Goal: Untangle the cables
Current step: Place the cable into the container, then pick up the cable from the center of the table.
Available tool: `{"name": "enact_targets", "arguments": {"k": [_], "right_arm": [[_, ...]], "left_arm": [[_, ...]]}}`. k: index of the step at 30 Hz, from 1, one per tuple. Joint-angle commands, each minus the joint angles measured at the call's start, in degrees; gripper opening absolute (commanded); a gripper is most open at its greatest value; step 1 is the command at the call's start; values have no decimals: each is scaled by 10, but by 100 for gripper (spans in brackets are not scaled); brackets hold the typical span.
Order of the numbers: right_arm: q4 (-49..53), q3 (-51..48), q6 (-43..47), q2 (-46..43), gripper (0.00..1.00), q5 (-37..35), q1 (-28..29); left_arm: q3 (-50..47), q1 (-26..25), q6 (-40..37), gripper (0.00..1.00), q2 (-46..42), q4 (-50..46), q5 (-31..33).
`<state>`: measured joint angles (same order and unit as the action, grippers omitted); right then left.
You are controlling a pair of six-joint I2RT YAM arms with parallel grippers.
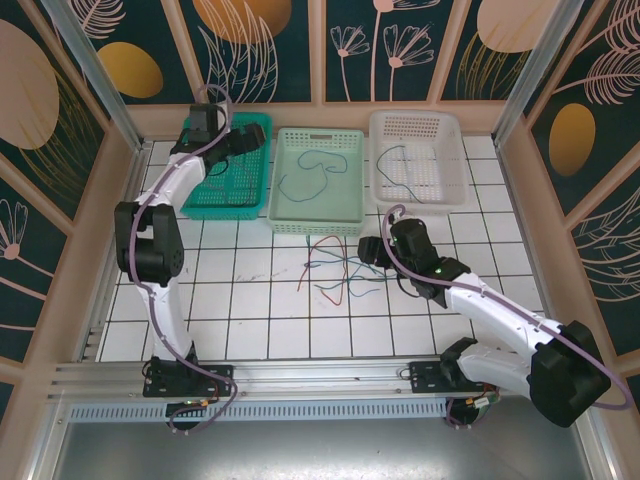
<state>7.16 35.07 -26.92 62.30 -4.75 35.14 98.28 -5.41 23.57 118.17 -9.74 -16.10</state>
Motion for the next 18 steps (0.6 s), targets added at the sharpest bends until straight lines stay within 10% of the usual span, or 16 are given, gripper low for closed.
{"name": "enact_targets", "arguments": {"k": [1,5,10,18], "right_arm": [[1,-6,6,-2,78,-10,-6],[-7,-10,4,-1,79,-9,-7],[-8,-7,3,4,79,-4,-7],[-6,-11,0,-4,80,-10,-7]], "left_arm": [[-21,12,55,99,-19,24,-58],[-39,16,77,99,-27,43,-89],[-87,46,293,99,11,260,-300],[-106,45,268,98,-19,265,-298]]}}
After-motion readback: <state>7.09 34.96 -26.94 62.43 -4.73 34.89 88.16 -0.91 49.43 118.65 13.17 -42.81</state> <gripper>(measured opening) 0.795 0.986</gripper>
